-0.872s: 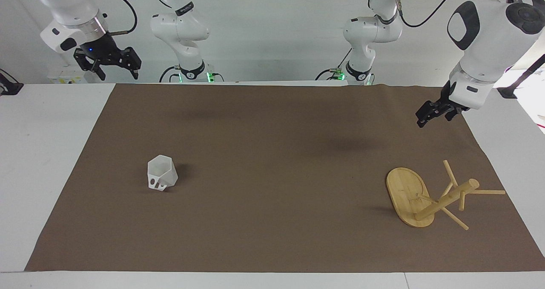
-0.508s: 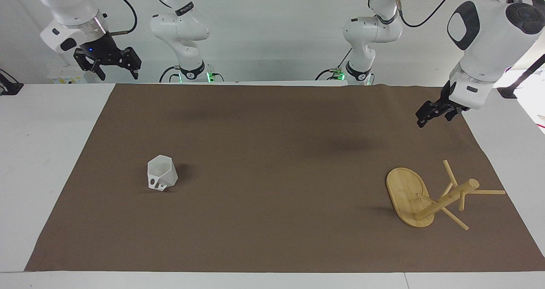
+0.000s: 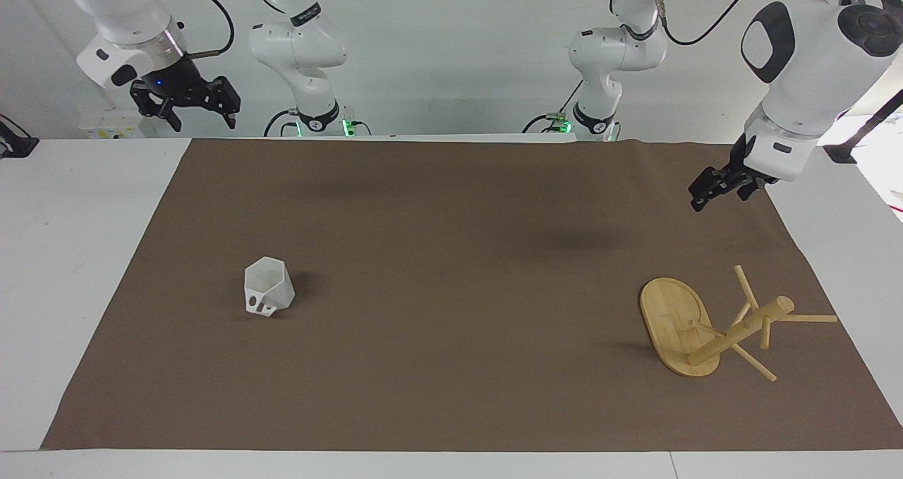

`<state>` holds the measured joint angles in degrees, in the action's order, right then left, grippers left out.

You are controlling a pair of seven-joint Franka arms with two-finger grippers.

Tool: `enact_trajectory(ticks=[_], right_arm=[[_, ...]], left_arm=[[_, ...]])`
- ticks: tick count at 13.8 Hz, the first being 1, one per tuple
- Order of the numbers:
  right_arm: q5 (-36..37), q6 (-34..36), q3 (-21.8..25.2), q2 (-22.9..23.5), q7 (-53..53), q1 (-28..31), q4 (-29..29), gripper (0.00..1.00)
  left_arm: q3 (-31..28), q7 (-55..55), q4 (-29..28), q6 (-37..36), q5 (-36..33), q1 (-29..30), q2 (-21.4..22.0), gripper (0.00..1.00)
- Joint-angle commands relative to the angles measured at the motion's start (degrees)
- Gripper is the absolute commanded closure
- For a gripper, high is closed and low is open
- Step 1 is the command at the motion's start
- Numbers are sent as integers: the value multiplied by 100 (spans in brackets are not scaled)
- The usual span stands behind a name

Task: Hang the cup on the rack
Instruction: 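Move the right gripper toward the white cup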

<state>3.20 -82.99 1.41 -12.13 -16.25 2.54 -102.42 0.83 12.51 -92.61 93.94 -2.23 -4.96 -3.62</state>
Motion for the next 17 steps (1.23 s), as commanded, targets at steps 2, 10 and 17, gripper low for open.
enact_trajectory(ticks=[2, 10, 17], right_arm=[[-214, -444, 70, 88, -2507, 115, 38, 1], [-3154, -1018, 387, 2528, -8468, 1660, 906, 1], [-5917, -157, 369, 4323, -10941, 2260, 864, 1]], left_arm=[[31, -82, -82, -16, 47, 56, 72, 0], [31, -82, -82, -16, 47, 56, 72, 0], [22, -82, -82, -16, 47, 56, 72, 0]])
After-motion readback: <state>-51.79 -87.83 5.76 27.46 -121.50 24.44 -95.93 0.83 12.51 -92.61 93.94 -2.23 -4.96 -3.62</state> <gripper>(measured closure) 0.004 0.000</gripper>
